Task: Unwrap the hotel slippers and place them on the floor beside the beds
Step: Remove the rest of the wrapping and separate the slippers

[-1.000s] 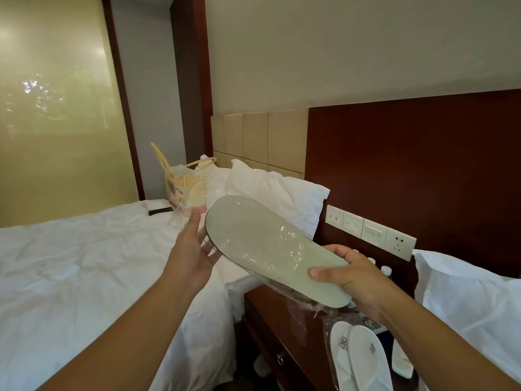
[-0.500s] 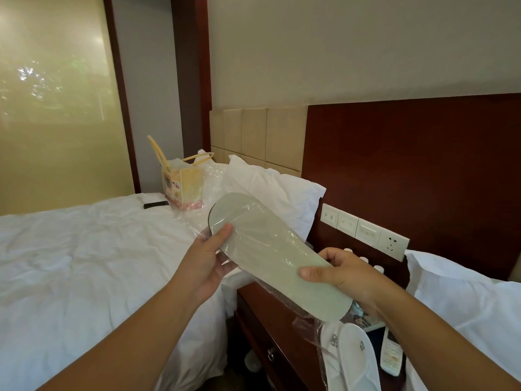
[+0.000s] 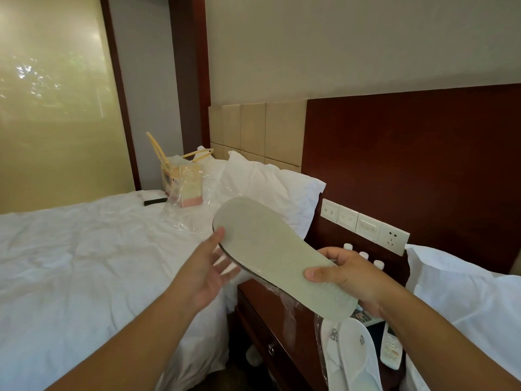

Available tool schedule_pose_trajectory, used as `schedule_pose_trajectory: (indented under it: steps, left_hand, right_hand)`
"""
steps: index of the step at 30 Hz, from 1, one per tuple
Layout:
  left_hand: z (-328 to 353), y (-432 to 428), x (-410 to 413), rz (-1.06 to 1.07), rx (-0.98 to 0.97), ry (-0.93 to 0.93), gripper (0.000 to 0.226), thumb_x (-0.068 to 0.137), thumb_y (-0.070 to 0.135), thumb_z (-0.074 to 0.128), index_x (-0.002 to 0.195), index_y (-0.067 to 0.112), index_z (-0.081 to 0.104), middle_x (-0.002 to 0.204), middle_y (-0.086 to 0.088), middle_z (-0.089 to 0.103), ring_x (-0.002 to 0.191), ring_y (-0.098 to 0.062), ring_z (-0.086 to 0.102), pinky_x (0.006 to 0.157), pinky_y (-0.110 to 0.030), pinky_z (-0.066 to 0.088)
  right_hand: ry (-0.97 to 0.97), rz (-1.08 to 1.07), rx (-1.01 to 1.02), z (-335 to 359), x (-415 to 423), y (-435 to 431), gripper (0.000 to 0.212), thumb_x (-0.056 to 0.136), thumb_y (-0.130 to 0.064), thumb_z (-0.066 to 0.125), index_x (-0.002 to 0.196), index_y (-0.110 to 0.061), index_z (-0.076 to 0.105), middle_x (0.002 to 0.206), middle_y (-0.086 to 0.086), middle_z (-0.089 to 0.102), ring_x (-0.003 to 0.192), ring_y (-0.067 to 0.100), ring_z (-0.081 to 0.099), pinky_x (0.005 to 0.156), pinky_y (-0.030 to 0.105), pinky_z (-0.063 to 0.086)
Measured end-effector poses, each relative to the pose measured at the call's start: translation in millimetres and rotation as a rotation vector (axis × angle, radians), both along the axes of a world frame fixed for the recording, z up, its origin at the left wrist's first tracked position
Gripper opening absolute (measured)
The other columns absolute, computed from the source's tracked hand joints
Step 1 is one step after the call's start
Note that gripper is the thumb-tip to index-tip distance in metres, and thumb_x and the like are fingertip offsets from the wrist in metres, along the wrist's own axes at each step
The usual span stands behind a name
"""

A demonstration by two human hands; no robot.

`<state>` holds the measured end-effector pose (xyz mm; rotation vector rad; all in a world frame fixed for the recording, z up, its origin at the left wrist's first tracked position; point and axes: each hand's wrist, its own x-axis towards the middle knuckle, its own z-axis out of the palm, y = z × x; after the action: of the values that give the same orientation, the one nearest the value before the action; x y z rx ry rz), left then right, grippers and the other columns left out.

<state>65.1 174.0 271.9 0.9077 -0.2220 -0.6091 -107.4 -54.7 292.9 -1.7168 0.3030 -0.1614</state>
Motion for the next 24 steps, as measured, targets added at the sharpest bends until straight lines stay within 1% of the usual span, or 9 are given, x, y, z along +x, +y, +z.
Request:
schedule_pose_trajectory:
  steps: [2, 5, 8, 9, 13, 16, 19, 22, 24]
  left_hand:
    - [-6.9, -5.6, -9.5, -0.092, 0.005, -0.007, 0.054, 0.071, 0.028, 0.078, 0.119, 0.011, 0.063, 0.103, -0.012, 0.074, 0.092, -0.028, 0.072, 0.072, -0.043, 0.060]
    - [-7.1, -12.0, -11.9, -0.104, 0.025, -0.066, 0.053, 0.073, 0.022, 0.078, 0.122, 0.010, 0.062, 0.114, -0.012, 0.072, 0.094, -0.027, 0.072, 0.070, -0.039, 0.060]
    - [-1.4, -12.8, -2.7, -0.030, 0.006, -0.070, 0.038, 0.073, 0.022, 0.078, 0.108, 0.011, 0.069, 0.104, -0.010, 0.075, 0.085, -0.025, 0.074, 0.065, -0.035, 0.060]
    - [0.2, -12.0, 1.3, -0.005, 0.006, -0.069, 0.038, 0.071, 0.023, 0.079, 0.105, 0.011, 0.068, 0.100, -0.008, 0.075, 0.083, -0.024, 0.074, 0.066, -0.035, 0.060]
    - [-1.5, -11.6, 1.5, -0.023, 0.018, -0.049, 0.059, 0.067, 0.030, 0.083, 0.117, 0.010, 0.059, 0.092, -0.009, 0.074, 0.083, -0.024, 0.074, 0.068, -0.040, 0.059]
    - [-8.6, -15.8, -7.3, -0.087, 0.029, -0.037, 0.062, 0.067, 0.030, 0.085, 0.120, 0.009, 0.061, 0.095, -0.010, 0.074, 0.083, -0.026, 0.074, 0.066, -0.040, 0.059]
    - [-10.8, -18.0, -6.7, -0.067, 0.013, -0.045, 0.049, 0.074, 0.028, 0.079, 0.118, 0.011, 0.065, 0.104, -0.011, 0.075, 0.087, -0.025, 0.074, 0.065, -0.036, 0.059]
    - [-9.6, -15.6, 3.9, 0.010, 0.030, -0.059, 0.026, 0.081, 0.028, 0.074, 0.102, 0.014, 0.070, 0.097, -0.007, 0.076, 0.080, -0.022, 0.074, 0.062, -0.034, 0.060]
    - [-12.2, -13.1, 13.1, 0.054, 0.052, -0.056, 0.018, 0.086, 0.027, 0.072, 0.101, 0.017, 0.068, 0.102, -0.005, 0.075, 0.083, -0.022, 0.072, 0.069, -0.039, 0.062]
  right_hand:
    - [0.007, -0.004, -0.003, -1.1, 1.4, 0.5, 0.051, 0.052, -0.039, 0.094, 0.097, -0.026, 0.074, 0.100, 0.006, 0.077, 0.090, 0.029, 0.074, 0.081, 0.048, 0.059]
    - [0.017, -0.001, 0.003, -2.6, 1.3, -0.3, 0.050, 0.054, -0.039, 0.094, 0.098, -0.027, 0.074, 0.100, 0.006, 0.077, 0.091, 0.028, 0.074, 0.078, 0.045, 0.060]
    - [0.002, 0.007, 0.028, -3.0, -1.0, -3.4, 0.046, 0.054, -0.037, 0.092, 0.095, -0.026, 0.075, 0.100, 0.007, 0.077, 0.089, 0.027, 0.075, 0.069, 0.037, 0.060]
    - [-0.002, 0.009, 0.035, -2.9, -1.7, -4.4, 0.045, 0.054, -0.036, 0.092, 0.094, -0.026, 0.075, 0.100, 0.008, 0.077, 0.088, 0.027, 0.075, 0.067, 0.035, 0.059]
    - [0.000, 0.003, 0.054, -3.9, -3.3, -7.2, 0.040, 0.062, -0.028, 0.091, 0.098, -0.024, 0.075, 0.101, 0.009, 0.077, 0.090, 0.029, 0.074, 0.069, 0.037, 0.059]
    - [0.006, 0.003, 0.051, -5.2, -2.7, -6.2, 0.038, 0.065, -0.027, 0.089, 0.100, -0.024, 0.075, 0.101, 0.008, 0.077, 0.089, 0.027, 0.075, 0.068, 0.035, 0.059]
    - [0.002, 0.001, 0.050, -7.8, -1.7, -4.5, 0.037, 0.064, -0.027, 0.088, 0.099, -0.023, 0.076, 0.101, 0.008, 0.077, 0.089, 0.027, 0.075, 0.067, 0.033, 0.059]
    - [0.019, 0.009, 0.054, -11.0, -4.3, -7.2, 0.041, 0.061, -0.028, 0.091, 0.099, -0.023, 0.076, 0.102, 0.008, 0.077, 0.090, 0.027, 0.075, 0.068, 0.035, 0.059]
    - [0.042, 0.002, 0.044, -13.6, -8.0, -12.5, 0.045, 0.060, -0.030, 0.092, 0.101, -0.022, 0.075, 0.102, 0.010, 0.077, 0.092, 0.029, 0.074, 0.075, 0.041, 0.060]
